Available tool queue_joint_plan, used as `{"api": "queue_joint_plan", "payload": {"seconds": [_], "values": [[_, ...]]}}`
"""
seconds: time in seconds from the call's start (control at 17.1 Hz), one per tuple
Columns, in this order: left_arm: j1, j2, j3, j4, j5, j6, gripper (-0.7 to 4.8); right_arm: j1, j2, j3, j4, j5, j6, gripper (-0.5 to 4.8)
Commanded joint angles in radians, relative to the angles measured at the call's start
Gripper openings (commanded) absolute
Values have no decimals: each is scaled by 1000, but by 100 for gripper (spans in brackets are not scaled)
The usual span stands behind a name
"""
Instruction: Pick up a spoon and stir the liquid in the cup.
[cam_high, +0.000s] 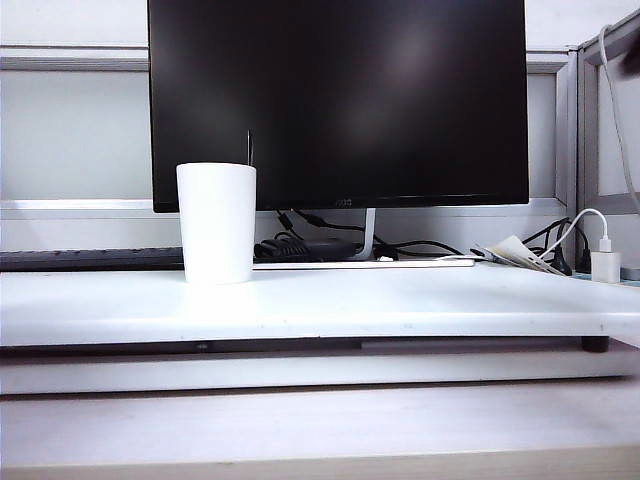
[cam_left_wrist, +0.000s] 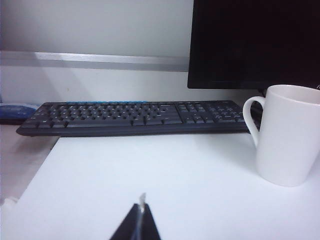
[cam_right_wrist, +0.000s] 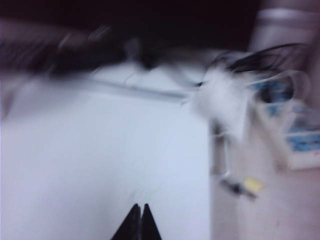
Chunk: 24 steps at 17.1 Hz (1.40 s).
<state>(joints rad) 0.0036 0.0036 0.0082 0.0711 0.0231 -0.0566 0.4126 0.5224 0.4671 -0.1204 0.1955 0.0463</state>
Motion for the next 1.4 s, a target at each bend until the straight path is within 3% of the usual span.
{"api": "queue_joint_plan", "payload": {"seconds": [0.06,0.35,0.59,1.4], "values": [[-2,0,1,11,-1,4,-4,-123,-199,-101,80,-93,14,0],[-2,0,1,13,0,3,-5,-270,-412,-244,81,-98,34,0],[-2,0,1,12,-1,4,-4,-320,-478,-356,91,-104,69,0],[-2,0,1,12,-1,4,-4,-322,-520,-451,149,-105,109,0]]}}
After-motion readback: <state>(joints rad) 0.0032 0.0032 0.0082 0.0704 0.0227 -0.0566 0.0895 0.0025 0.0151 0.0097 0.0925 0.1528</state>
